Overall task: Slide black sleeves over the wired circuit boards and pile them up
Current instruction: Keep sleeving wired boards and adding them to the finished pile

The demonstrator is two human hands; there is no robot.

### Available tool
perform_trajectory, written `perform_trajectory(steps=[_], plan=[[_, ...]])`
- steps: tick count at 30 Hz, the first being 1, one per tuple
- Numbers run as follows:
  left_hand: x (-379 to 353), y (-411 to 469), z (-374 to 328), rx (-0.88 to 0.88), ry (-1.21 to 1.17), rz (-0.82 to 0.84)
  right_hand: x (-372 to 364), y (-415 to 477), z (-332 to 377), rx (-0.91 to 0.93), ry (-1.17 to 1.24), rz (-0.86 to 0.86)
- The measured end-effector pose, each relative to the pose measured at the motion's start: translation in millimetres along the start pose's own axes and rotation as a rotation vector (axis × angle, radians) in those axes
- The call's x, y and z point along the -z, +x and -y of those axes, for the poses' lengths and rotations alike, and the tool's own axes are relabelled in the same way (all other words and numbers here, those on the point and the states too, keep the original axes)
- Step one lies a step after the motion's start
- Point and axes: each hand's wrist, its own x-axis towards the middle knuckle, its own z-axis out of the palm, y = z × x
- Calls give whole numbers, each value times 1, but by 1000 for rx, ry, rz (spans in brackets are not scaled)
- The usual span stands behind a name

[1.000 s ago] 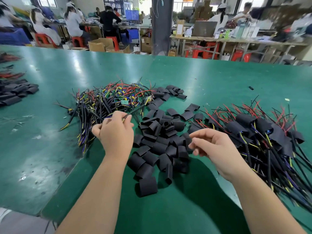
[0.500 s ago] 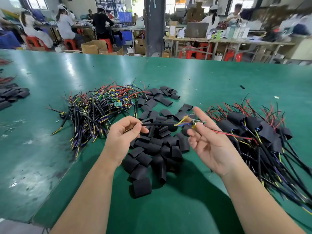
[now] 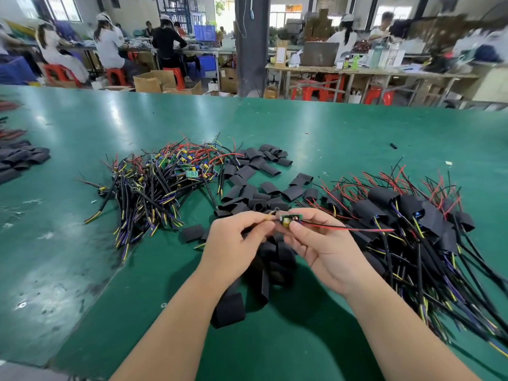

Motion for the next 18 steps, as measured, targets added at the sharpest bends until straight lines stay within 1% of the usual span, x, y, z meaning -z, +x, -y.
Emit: perform_trajectory(steps=[3, 6, 10, 12, 16, 18], plan=[[6, 0, 1, -63, -22, -73, -2, 1, -2, -31, -60, -63], [5, -2, 0, -132, -11, -64, -3, 3, -3, -63, -72, -146], [4, -1, 3, -166, 105, -63, -2, 3, -4, -54, -61, -172], [6, -2, 3, -134, 139, -46, -1, 3, -5, -46, -81, -178], [8, -5, 1, 14, 146, -7, 1, 2, -7, -23, -113, -150], [10, -5, 1, 44, 186, 52, 1, 2, -9, -4, -146, -137]])
